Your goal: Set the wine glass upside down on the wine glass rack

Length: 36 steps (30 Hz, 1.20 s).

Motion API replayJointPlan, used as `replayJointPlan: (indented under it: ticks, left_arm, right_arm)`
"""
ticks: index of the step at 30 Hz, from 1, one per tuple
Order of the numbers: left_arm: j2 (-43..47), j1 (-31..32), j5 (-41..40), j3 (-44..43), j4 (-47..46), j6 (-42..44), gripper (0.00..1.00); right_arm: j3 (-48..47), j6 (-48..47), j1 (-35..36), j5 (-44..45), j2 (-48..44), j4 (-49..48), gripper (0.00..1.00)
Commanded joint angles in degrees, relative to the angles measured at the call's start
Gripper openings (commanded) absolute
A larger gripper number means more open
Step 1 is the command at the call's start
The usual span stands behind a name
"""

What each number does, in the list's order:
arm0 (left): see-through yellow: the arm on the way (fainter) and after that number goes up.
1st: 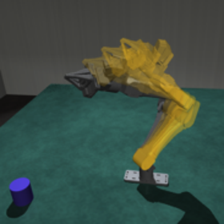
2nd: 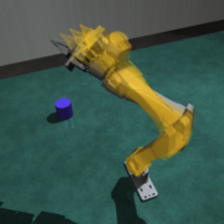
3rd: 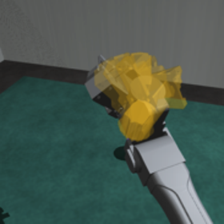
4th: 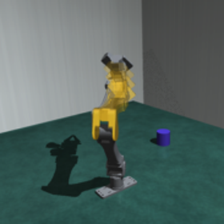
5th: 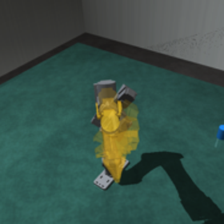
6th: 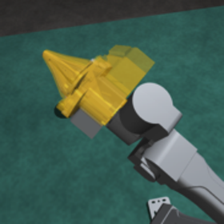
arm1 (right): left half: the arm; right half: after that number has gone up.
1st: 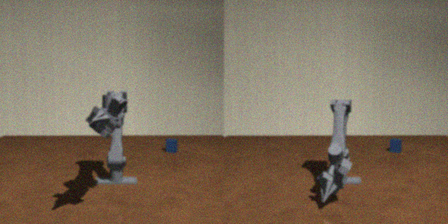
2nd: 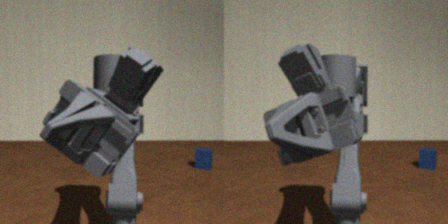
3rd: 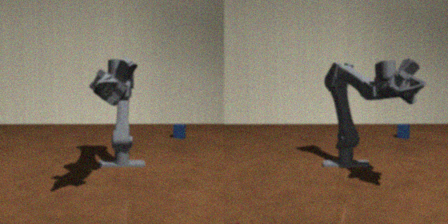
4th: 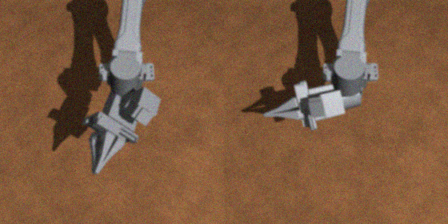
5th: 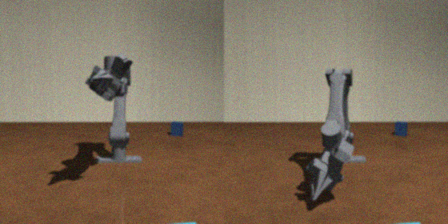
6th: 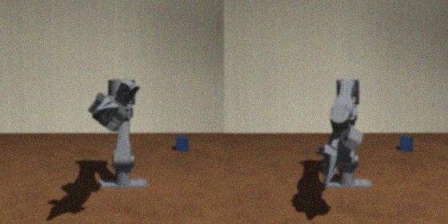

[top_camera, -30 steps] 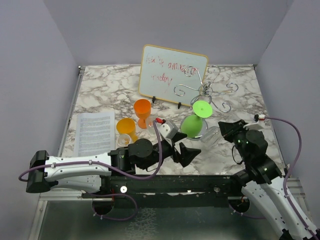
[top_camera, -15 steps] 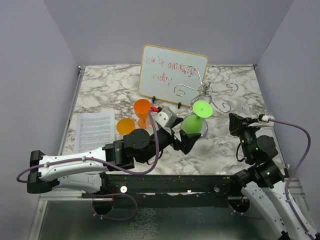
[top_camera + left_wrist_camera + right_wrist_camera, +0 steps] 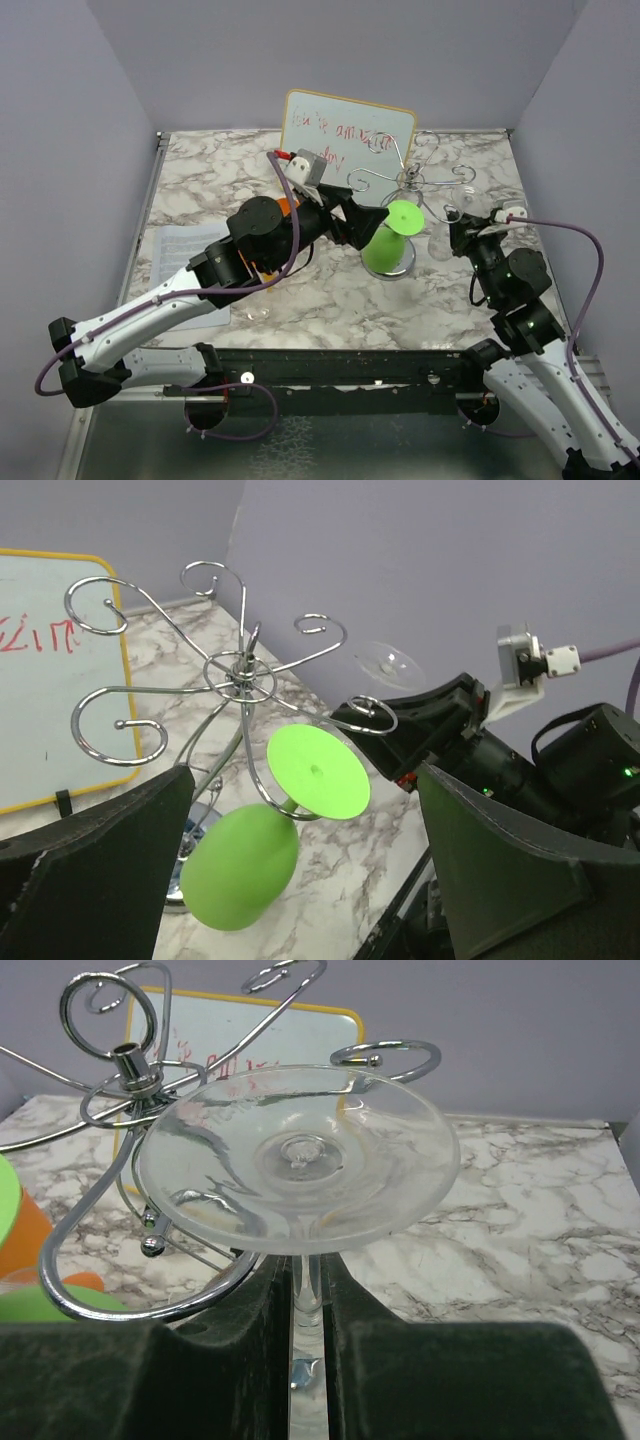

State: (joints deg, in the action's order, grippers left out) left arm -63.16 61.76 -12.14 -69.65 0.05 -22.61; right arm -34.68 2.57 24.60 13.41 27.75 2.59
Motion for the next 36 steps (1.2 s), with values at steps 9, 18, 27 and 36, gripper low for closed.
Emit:
replayJointPlan:
  ticks: [9, 18, 27, 36]
  left_arm:
    - [-4.9, -8.8, -1.3, -3.8, 12.0, -7.6, 0.94]
    - [-6.5, -11.1, 3.6, -2.0, 9.1, -8.6, 0.95]
    - [-8.1, -11.9, 7.8, -1.5, 7.7, -9.1, 0.95]
    - [-8.0, -12.1, 8.6, -1.1, 7.6, -9.3, 0.94]
  right_arm:
    - [-2.0, -1.4, 0.2, -5.4, 4.8, -5.1, 0.01]
    - [-1.4, -1.1, 0.3, -11.1, 3.3, -2.8, 0.01]
    - [0.4, 0.4, 0.3, -17.3, -0.9, -0.7, 0.01]
    - [0.4, 3.3, 0.3, -20.2, 0.1, 0.1, 0.01]
